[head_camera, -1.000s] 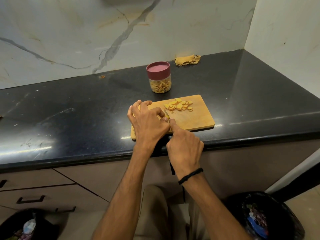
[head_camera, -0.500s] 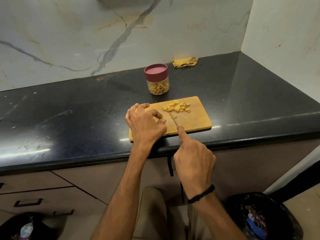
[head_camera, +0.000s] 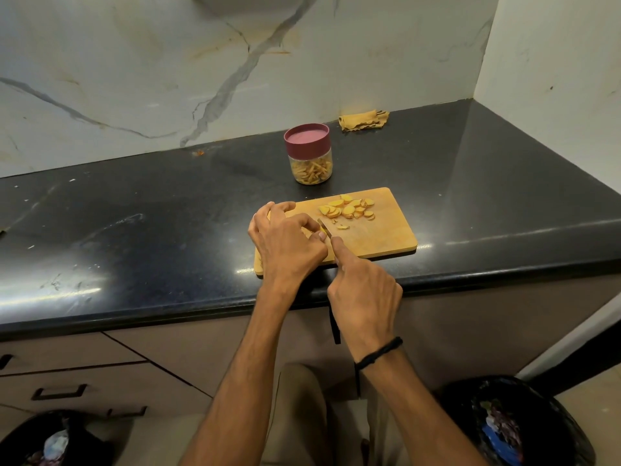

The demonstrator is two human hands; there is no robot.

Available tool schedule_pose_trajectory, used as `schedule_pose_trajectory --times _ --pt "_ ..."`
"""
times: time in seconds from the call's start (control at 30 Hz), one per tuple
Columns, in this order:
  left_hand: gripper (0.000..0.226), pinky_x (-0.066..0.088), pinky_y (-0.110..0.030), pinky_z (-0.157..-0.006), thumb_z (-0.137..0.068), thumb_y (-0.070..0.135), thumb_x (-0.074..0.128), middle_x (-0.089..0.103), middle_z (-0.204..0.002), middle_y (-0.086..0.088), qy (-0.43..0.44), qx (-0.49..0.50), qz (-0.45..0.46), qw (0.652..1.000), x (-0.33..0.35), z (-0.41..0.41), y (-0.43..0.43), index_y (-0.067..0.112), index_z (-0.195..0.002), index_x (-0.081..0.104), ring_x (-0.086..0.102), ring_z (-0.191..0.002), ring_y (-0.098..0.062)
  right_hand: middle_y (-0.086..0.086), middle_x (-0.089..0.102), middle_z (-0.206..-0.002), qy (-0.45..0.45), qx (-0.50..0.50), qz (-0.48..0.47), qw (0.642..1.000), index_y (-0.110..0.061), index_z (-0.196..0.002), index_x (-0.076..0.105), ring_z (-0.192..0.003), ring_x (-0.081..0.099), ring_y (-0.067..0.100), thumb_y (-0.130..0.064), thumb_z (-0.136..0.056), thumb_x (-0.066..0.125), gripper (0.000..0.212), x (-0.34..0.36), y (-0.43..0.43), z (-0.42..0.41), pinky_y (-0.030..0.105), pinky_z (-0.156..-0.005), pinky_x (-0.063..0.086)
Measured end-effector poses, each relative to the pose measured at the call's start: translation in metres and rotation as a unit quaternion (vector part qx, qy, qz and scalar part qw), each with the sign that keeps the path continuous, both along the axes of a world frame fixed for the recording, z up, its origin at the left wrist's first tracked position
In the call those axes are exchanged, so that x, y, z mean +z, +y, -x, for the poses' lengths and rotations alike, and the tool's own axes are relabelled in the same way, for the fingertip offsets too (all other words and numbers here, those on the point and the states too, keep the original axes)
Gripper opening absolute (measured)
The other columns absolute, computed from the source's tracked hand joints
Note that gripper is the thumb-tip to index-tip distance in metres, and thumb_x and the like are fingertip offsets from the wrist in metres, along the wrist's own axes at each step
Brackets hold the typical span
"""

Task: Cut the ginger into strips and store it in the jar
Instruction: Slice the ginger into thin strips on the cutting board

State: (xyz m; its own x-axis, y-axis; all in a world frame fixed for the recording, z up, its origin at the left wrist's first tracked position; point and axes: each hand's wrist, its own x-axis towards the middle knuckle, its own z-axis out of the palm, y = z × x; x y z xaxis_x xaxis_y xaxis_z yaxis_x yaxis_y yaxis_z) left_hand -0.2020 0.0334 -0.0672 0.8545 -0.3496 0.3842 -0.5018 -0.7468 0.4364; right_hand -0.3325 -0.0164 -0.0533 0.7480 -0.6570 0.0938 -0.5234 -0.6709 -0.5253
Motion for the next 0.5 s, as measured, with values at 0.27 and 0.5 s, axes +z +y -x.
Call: schedule_pose_trajectory --times 0.27,0.5 --pt "0.009 0.014 -0.044 -0.115 -0.081 0.038 0.077 0.054 -0.139 0.003 -0.009 0.006 -0.002 1.000 0.001 -0.001 -0.002 0.030 -0.087 0.077 0.024 -0.143 -0.024 -0.002 0.046 -0.083 0.023 0.001 0.025 0.999 -0.036 -0.151 0.021 -0.074 0.040 0.013 -0.020 -0.101 0.046 0.058 0.004 0.004 -0.011 0.031 -0.066 0.031" --pt "0.012 0.015 -0.045 -0.116 -0.078 0.038 0.078 0.053 -0.139 0.003 -0.004 0.014 -0.009 1.000 0.002 0.000 -0.001 0.030 -0.087 0.078 0.024 -0.143 -0.024 -0.002 0.051 -0.084 0.043 -0.017 0.044 0.998 -0.044 -0.152 0.013 -0.070 0.043 0.012 -0.018 -0.100 0.043 0.065 -0.005 0.013 0.026 0.027 -0.060 0.030"
